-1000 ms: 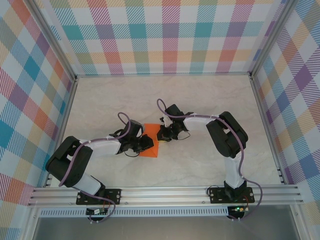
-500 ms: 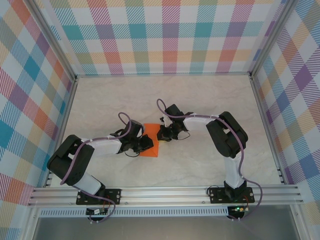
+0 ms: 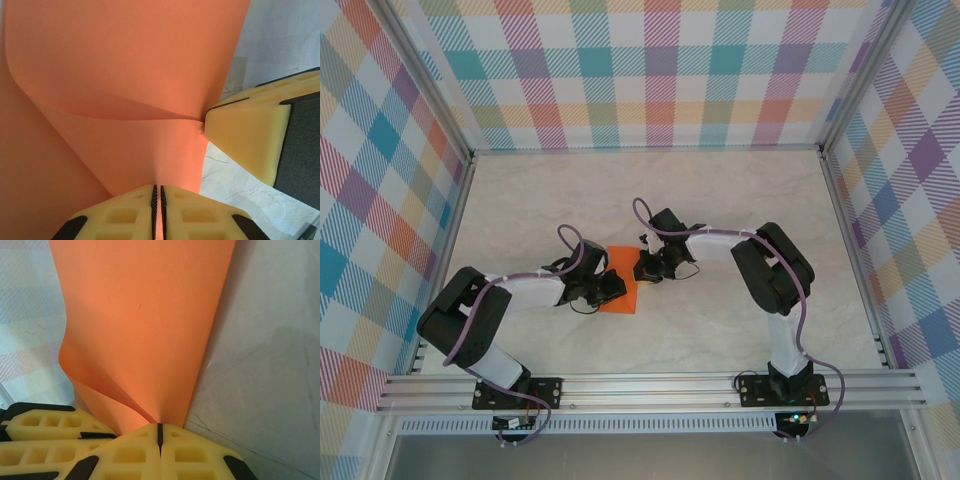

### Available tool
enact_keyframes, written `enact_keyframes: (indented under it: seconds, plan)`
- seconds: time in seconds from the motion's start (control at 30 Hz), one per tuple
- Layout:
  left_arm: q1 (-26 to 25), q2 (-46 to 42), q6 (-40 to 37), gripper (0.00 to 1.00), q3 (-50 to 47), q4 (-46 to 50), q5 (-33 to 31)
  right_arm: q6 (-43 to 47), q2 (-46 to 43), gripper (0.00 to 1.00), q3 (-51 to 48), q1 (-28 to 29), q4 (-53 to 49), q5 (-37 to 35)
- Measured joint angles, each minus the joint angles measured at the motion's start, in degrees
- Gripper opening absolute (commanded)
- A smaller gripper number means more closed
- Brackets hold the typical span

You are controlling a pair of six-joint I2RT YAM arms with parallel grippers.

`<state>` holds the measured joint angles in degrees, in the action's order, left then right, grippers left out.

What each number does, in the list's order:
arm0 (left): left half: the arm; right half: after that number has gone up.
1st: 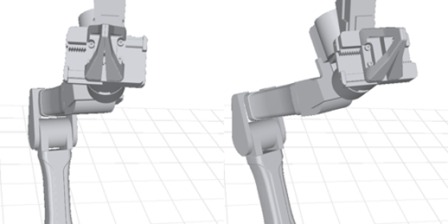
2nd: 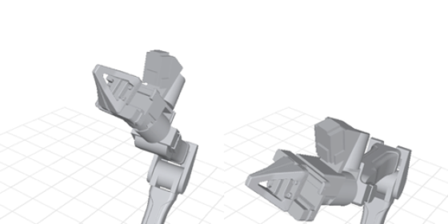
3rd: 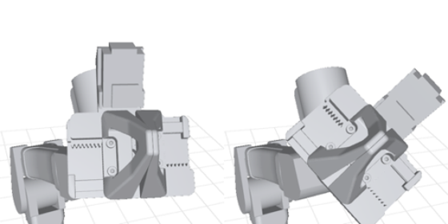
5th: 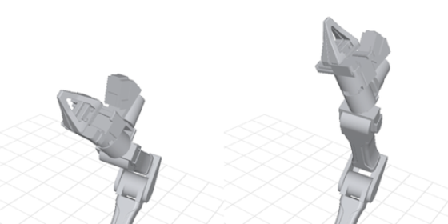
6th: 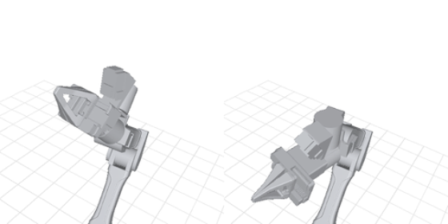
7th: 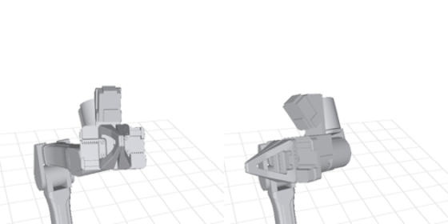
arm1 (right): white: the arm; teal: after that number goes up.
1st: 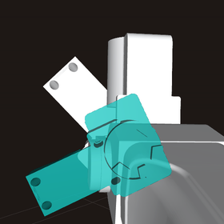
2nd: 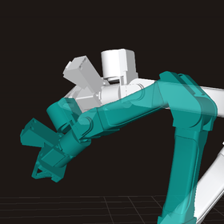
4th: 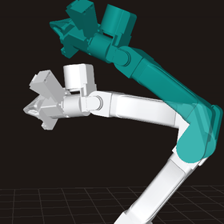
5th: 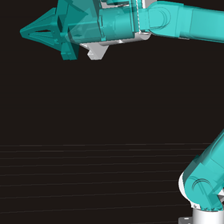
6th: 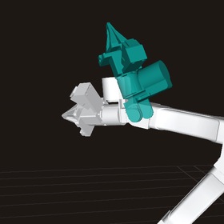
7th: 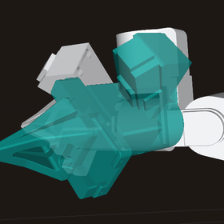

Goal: Fold a paper plane with a square sheet of paper (pick it up from the middle)
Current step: Fold the triangle a second time at the center of the table.

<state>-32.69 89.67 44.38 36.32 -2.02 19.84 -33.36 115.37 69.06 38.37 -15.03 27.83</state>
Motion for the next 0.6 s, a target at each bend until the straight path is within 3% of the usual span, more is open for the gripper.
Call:
enact_keyframes:
  seconds: [0.23, 0.47, 0.6]
  plan:
    - [0.00, 0.50, 0.37, 0.12, 0.61, 1.14, -0.63, 0.00, 0.09, 0.07, 0.63, 0.00, -0.61, 0.00]
    - [0.00, 0.66, 0.92, 0.11, 1.79, 3.43, -1.84, -0.04, -0.09, 0.26, 1.79, 0.00, -1.62, -0.94]
    - [0.00, 0.66, 1.09, 0.11, 1.97, 4.00, -2.23, -0.22, -2.95, 0.28, 1.55, 0.00, -3.28, -4.11]
